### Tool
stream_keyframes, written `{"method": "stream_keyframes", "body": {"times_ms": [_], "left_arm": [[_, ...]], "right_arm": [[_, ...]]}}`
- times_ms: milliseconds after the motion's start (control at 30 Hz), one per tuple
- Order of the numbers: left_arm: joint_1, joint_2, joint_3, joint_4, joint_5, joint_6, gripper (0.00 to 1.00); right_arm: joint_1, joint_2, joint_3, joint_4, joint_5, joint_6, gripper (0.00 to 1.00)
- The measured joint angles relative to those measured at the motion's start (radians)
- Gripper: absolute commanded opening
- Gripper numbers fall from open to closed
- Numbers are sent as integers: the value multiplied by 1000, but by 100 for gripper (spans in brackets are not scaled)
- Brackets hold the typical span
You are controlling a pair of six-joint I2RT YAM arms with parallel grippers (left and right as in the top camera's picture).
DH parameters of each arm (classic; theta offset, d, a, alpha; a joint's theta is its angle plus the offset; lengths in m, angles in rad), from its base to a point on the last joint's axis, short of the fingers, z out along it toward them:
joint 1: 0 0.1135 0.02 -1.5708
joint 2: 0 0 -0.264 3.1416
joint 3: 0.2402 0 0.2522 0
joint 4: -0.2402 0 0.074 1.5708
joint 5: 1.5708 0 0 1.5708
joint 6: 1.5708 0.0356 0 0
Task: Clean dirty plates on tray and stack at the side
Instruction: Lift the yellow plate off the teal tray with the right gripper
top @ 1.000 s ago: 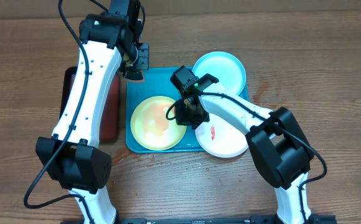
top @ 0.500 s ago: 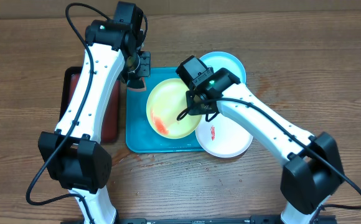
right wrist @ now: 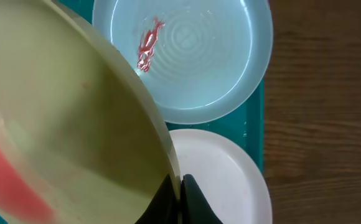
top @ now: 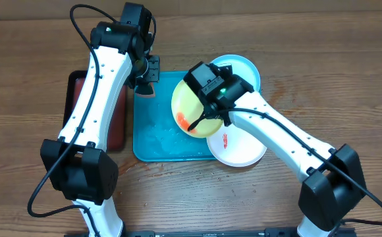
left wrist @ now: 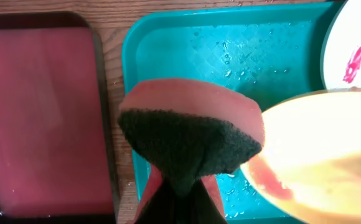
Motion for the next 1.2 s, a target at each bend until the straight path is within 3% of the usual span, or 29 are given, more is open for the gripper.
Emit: {"method": "stream_keyframes", "body": {"times_ms": [600, 1200], "left_arm": [[0, 0, 0, 0, 7, 0, 4], [0, 0, 0, 1, 7, 0, 4]], "right_arm": [[236, 0, 0, -7, 646, 183, 4], [234, 0, 0, -26, 835, 245, 4]]}}
